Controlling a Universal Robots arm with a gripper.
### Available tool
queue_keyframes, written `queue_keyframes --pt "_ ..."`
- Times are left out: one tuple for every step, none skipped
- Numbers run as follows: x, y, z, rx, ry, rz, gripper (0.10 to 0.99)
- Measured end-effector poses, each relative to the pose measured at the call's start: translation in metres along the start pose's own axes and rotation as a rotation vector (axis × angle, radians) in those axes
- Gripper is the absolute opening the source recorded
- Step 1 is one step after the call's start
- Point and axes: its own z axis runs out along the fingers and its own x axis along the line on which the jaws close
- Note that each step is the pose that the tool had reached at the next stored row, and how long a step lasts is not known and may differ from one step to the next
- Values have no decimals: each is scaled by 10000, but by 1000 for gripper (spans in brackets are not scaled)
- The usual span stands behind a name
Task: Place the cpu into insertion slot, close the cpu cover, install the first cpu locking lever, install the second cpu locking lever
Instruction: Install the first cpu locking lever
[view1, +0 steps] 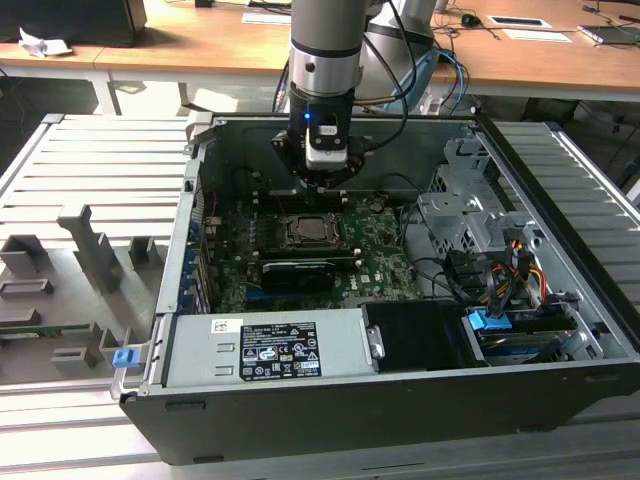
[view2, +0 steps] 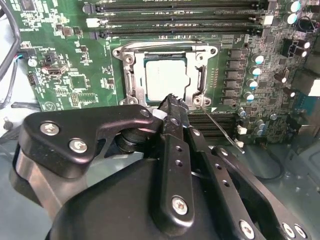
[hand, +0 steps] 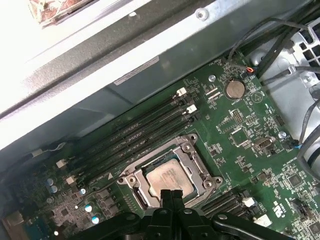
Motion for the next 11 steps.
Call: queue_keyframes --pt "0 0 0 0 0 -51 106" --pt "0 0 0 1 1 -108 106" --pt "0 0 0 1 2 -147 106" --pt "0 0 0 1 3 -192 106" --pt "0 0 0 1 3 -233 106" --pt "0 0 0 1 4 -283 106" --pt "0 0 0 2 5 -328 106" --pt "0 0 0 2 6 -397 106" --pt "0 0 0 3 6 -445 106" --pt "0 0 0 3 9 -565 106" --pt "0 0 0 4 10 -682 106"
